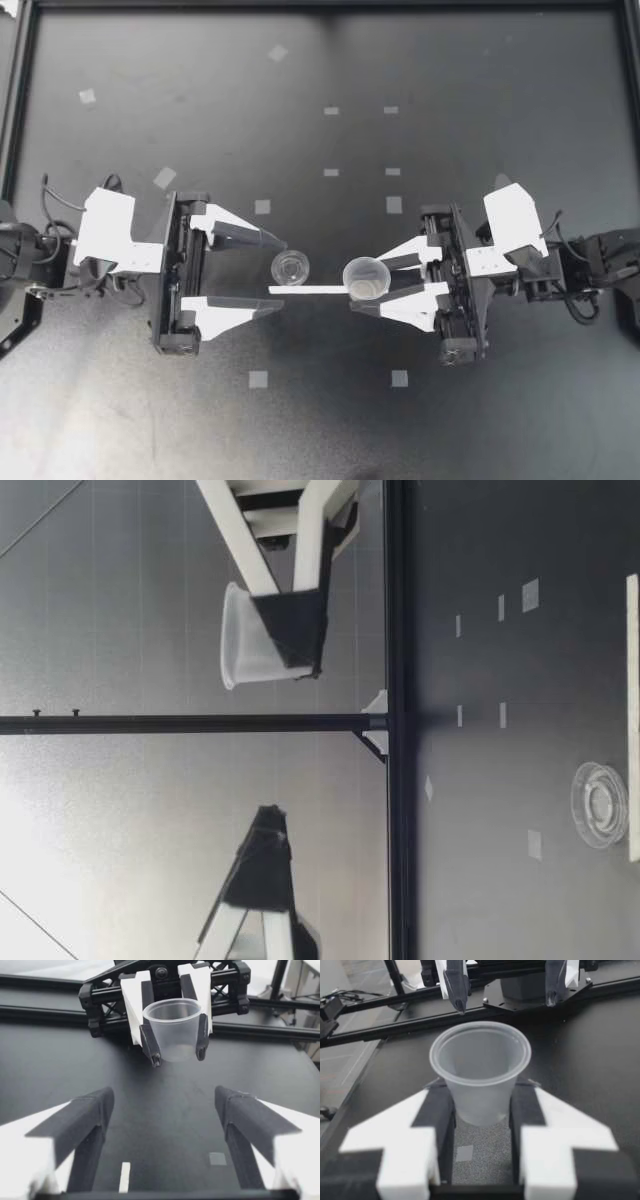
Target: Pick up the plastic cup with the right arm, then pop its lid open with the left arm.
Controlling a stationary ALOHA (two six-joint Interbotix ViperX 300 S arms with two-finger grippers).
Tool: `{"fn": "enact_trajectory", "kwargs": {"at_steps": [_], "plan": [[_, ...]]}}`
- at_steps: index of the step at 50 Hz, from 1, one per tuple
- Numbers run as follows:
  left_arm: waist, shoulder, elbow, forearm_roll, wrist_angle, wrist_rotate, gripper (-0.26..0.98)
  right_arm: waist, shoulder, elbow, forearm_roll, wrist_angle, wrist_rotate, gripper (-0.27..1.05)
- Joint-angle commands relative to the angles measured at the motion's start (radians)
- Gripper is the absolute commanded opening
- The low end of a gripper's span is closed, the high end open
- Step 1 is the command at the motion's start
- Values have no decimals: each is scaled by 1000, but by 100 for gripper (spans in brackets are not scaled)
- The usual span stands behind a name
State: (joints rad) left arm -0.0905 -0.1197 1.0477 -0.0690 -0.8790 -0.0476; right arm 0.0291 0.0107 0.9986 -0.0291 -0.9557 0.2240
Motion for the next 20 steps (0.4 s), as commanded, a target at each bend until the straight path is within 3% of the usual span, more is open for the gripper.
{"fn": "enact_trajectory", "kwargs": {"at_steps": [1, 20], "plan": [[-2, -11, -12, 0, -5, 0, 70, 6, -8, -17, -2, -3, -2, 22], [-2, -11, -12, 0, -5, -2, 70, 6, 0, -21, -8, -3, -2, 22]]}}
